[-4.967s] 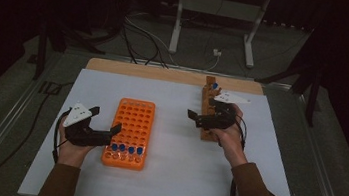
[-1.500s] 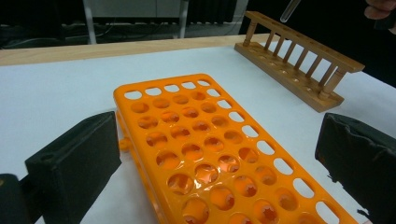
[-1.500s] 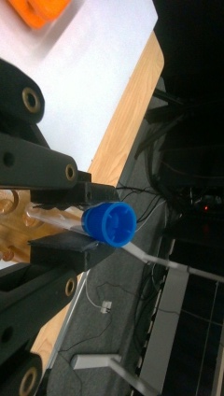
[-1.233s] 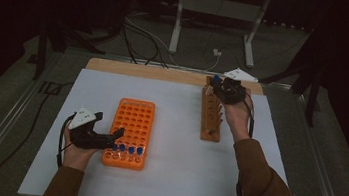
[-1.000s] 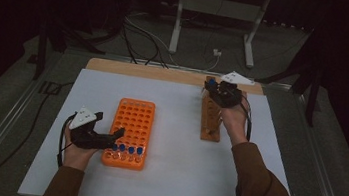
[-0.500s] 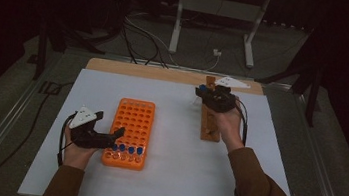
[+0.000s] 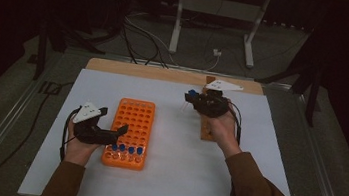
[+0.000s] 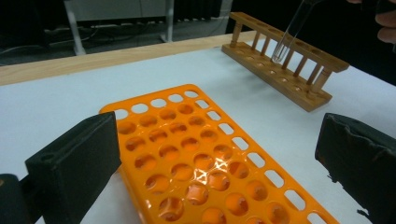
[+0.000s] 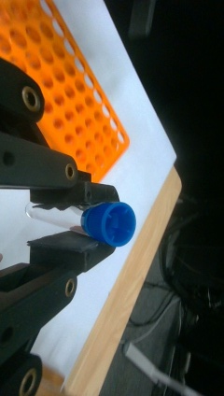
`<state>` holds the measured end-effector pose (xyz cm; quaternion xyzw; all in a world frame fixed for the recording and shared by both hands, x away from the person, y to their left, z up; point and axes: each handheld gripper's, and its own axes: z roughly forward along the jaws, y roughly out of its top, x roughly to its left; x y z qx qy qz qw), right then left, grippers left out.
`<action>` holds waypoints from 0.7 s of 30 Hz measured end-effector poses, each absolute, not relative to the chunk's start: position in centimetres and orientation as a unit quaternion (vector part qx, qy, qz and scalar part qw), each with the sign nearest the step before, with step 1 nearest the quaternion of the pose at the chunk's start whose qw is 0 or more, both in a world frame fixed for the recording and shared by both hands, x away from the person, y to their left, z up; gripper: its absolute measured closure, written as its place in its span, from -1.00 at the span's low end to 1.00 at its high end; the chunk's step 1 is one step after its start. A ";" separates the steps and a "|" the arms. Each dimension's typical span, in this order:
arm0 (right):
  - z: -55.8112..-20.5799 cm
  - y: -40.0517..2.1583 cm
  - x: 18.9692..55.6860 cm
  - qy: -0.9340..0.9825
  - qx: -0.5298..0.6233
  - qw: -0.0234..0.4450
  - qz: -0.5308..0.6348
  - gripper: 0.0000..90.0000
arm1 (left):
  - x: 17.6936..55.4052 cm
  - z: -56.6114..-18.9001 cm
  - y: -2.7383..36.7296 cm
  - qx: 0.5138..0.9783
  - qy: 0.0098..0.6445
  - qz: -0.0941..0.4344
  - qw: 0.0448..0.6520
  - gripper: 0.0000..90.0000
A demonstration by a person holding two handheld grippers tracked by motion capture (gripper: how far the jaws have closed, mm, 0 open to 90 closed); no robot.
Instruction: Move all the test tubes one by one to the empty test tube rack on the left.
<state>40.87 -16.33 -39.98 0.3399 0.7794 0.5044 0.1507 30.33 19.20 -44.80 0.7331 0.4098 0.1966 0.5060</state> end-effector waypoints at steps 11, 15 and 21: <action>-39.6 -13.1 39.4 0.800 0.304 0.123 0.503 0.71 | 31.5 -44.2 17.6 0.750 0.388 0.181 0.504 -0.98; -39.4 -12.0 39.2 0.802 0.295 0.110 0.507 0.71 | 31.9 -44.0 17.1 0.754 0.377 0.169 0.510 -0.98; -38.9 -10.3 38.7 0.809 0.281 0.097 0.508 0.71 | 32.6 -43.7 16.6 0.759 0.366 0.161 0.514 -0.98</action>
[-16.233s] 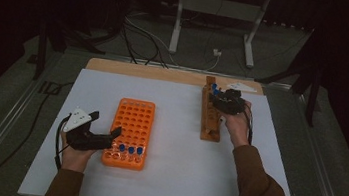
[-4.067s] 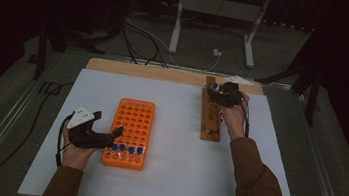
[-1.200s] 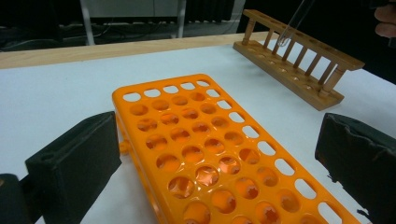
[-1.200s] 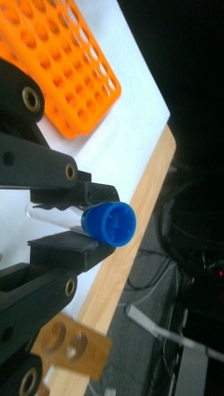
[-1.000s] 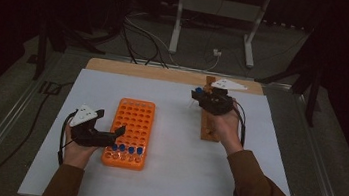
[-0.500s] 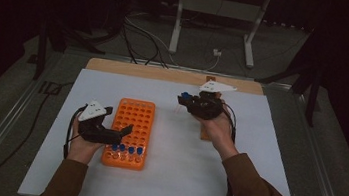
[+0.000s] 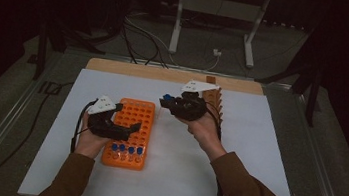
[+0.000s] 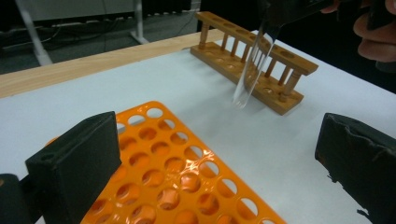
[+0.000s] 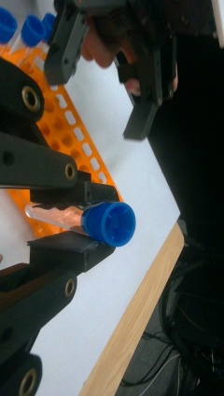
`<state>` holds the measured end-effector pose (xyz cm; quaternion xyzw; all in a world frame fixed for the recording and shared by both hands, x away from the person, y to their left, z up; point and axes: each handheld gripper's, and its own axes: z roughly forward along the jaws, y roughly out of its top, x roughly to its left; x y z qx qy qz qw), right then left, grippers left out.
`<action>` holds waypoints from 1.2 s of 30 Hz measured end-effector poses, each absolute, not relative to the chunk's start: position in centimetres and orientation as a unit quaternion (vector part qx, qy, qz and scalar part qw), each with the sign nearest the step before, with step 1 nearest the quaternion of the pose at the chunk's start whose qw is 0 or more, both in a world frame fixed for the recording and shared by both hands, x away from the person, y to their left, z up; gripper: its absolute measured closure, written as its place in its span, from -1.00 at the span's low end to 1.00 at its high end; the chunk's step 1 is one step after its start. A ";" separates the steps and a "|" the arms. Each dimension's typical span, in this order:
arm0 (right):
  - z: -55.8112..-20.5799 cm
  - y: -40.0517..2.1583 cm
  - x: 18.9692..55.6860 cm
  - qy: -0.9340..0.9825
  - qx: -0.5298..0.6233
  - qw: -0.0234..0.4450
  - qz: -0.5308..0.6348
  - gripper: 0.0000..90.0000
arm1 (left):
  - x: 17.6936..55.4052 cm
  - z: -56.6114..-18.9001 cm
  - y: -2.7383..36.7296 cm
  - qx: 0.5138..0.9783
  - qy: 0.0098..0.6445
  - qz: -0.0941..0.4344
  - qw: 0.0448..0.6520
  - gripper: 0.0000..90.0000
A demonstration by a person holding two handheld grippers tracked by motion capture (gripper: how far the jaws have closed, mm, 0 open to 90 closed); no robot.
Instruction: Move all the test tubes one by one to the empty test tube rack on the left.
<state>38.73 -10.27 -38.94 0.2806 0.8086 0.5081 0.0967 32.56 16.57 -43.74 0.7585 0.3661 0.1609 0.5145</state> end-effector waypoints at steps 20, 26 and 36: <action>-38.7 -5.6 37.6 0.829 0.238 0.062 0.502 0.70 | 33.6 -43.1 14.8 0.781 0.327 0.180 0.502 -0.10; -38.9 -5.4 37.5 0.830 0.233 0.058 0.502 0.70 | 33.6 -43.1 14.8 0.777 0.314 0.179 0.515 0.48; -38.9 -5.4 37.5 0.829 0.238 0.047 0.504 0.71 | 33.4 -43.1 14.6 0.781 0.301 0.175 0.518 0.73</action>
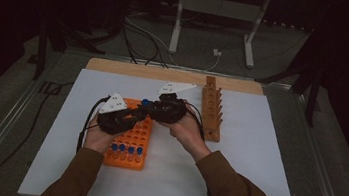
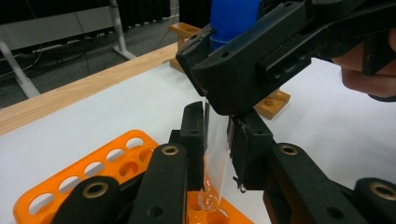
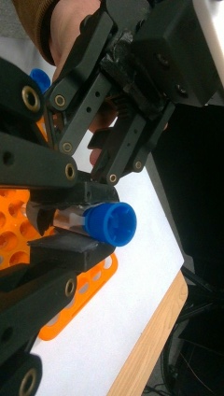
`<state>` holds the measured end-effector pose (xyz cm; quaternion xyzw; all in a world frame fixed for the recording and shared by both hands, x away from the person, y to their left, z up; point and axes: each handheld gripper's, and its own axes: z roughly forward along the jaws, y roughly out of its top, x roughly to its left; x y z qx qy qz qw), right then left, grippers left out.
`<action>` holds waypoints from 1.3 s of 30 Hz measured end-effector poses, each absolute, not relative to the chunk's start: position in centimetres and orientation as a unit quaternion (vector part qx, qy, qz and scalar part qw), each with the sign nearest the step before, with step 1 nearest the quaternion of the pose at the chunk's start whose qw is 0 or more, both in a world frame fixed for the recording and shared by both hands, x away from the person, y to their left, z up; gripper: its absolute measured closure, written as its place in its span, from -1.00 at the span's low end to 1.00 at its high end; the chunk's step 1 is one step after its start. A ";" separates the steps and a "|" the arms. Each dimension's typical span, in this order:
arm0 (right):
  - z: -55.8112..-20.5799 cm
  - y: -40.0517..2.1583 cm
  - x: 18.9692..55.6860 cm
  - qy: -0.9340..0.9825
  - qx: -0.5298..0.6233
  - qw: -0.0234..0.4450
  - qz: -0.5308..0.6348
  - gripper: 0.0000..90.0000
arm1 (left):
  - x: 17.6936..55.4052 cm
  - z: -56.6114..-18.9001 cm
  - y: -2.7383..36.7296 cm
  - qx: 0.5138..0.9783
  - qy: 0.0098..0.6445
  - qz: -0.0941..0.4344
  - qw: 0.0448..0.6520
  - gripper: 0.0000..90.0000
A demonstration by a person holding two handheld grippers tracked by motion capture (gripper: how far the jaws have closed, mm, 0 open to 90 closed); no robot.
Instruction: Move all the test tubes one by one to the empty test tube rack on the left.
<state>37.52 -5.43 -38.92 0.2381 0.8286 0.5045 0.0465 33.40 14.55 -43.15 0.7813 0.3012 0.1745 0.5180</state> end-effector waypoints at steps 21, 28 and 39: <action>-38.9 -6.2 37.9 0.818 0.243 0.031 0.520 0.00 | 33.5 -43.2 14.8 0.772 0.314 0.172 0.525 0.74; -38.7 -6.6 37.8 0.810 0.254 0.053 0.527 -0.50 | 33.5 -43.3 15.0 0.769 0.319 0.170 0.527 0.74; -39.1 -7.6 37.9 0.806 0.273 0.069 0.520 -0.93 | 33.3 -43.3 15.4 0.764 0.323 0.168 0.533 0.74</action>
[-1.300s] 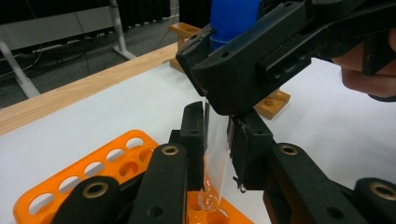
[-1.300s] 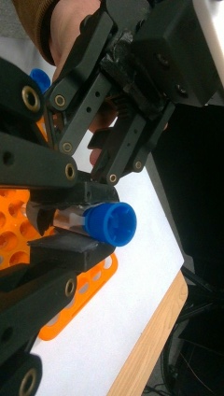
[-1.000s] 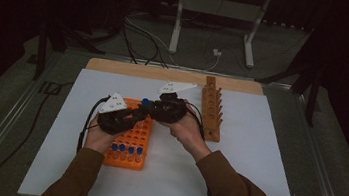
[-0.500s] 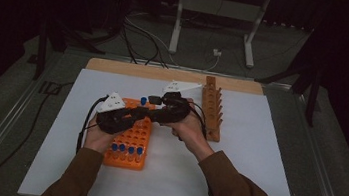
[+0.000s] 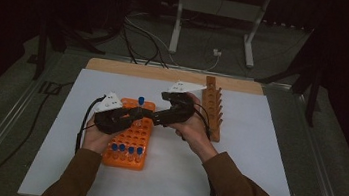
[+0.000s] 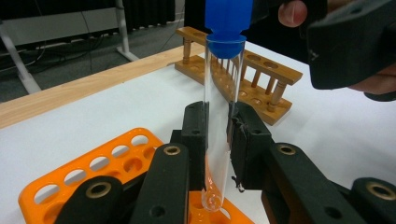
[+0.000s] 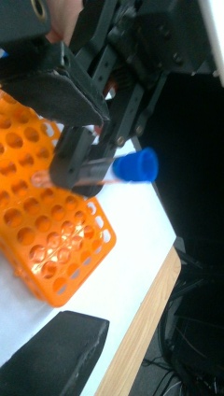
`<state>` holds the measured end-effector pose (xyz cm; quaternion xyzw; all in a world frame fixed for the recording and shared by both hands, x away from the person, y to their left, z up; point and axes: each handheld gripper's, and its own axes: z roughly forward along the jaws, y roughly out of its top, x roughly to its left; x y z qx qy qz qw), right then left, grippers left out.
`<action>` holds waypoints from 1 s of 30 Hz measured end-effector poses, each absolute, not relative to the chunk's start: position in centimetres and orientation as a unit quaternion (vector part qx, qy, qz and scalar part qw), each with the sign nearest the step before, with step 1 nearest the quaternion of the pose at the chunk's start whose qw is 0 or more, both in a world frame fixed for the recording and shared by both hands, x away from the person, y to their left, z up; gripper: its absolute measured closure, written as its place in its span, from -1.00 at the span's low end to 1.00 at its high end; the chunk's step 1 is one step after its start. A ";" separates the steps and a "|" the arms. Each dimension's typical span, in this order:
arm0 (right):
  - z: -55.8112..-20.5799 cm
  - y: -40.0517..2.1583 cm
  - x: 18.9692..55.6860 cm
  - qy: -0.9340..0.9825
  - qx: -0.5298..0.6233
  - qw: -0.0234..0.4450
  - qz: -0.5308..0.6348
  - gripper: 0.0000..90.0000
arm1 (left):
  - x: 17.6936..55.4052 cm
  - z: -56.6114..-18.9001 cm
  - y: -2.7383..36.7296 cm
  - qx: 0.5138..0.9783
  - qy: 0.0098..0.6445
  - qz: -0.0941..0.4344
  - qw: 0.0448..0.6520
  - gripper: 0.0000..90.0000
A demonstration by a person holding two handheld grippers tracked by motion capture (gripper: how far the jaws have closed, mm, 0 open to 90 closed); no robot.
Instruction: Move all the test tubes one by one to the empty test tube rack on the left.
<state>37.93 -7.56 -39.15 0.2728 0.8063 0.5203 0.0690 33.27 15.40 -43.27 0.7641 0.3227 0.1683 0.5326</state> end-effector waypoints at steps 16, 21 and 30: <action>-39.4 -14.3 37.1 0.776 0.318 0.114 0.533 -0.99 | 32.1 -43.4 16.4 0.753 0.332 0.165 0.544 0.74; -39.7 -16.5 36.8 0.767 0.333 0.130 0.533 -0.99 | 31.4 -43.3 16.8 0.751 0.333 0.169 0.544 0.74; -40.2 -19.2 36.3 0.761 0.348 0.155 0.525 -0.99 | 30.0 -43.3 18.0 0.742 0.343 0.175 0.549 0.74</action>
